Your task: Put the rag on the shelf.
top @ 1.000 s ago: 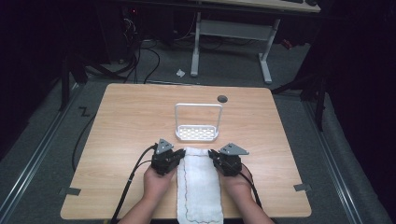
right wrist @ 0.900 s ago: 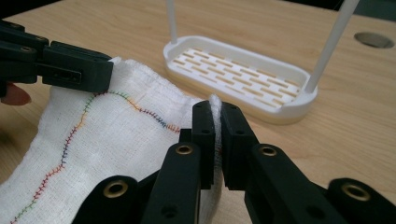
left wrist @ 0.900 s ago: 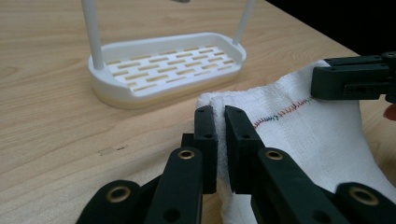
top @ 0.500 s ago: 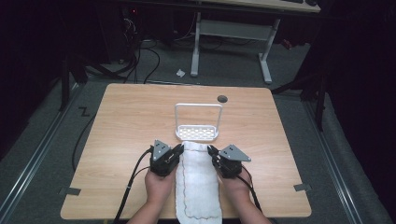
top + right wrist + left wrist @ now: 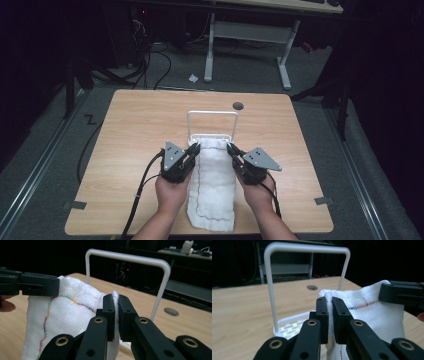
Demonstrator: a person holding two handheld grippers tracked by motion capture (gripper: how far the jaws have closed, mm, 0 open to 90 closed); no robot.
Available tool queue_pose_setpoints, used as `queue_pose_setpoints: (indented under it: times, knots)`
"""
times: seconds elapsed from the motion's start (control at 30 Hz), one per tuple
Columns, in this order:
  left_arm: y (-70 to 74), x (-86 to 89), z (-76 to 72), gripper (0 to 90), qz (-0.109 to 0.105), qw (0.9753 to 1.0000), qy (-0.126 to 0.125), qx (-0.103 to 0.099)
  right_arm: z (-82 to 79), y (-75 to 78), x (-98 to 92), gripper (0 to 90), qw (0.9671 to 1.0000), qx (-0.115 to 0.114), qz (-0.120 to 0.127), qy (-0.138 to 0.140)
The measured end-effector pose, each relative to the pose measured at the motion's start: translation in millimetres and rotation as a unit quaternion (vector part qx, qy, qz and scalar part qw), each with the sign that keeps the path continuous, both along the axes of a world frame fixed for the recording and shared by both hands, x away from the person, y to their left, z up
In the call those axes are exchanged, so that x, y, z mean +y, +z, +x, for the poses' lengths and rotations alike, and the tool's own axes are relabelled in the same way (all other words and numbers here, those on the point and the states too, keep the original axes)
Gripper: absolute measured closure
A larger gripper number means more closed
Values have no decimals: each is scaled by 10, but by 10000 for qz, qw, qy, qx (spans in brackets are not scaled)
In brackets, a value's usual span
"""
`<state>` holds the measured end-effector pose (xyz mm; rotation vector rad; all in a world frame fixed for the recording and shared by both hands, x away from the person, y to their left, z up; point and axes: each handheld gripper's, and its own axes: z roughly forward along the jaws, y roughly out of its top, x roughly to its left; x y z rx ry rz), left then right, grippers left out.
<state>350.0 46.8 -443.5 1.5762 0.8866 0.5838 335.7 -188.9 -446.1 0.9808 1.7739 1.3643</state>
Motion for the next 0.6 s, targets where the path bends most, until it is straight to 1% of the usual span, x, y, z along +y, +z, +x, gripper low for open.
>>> queue_pose_setpoints:
  times: [0.13, 0.17, 0.2, 0.27, 0.3, 0.33, 0.43, 0.47, 0.5, 0.53, 0.6]
  knots:
    - [198, 3, -13, 844, -43, 9997, -38, -234, 8, 195, -2, 857, 9997, -235, 66, -22]
    - [290, 7, -5, 844, -86, 9995, -42, -310, 15, 296, 0, 857, 9993, -351, 72, -48]
    - [290, 7, -5, 845, -86, 9995, -42, -310, 15, 296, 0, 857, 9993, -351, 72, -48]
    - [362, -4, 14, 845, -67, 9994, -62, -348, 22, 383, 2, 857, 9991, -402, 102, -75]
    - [405, -18, 20, 845, -19, 9991, -61, -413, 32, 463, 5, 858, 9989, -458, 103, -90]
    - [448, -28, 23, 845, 28, 9988, -62, -484, 32, 463, 5, 858, 9989, -458, 103, -90]
    - [579, -41, 44, 846, -15, 9979, -71, -644, 39, 587, 7, 858, 9980, -607, 112, -106]
    - [619, -39, 50, 846, -32, 9975, -73, -700, 49, 683, 2, 858, 9973, -720, 128, -116]
    - [649, -38, 54, 846, -56, 9972, -71, -738, 54, 715, -1, 858, 9970, -744, 148, -119]
    - [688, -34, 61, 846, -77, 9969, -66, -782, 54, 715, -1, 858, 9970, -744, 148, -119]
    - [770, -27, 86, 846, -118, 9963, -63, -855, 71, 798, -5, 857, 9965, -807, 161, -108]
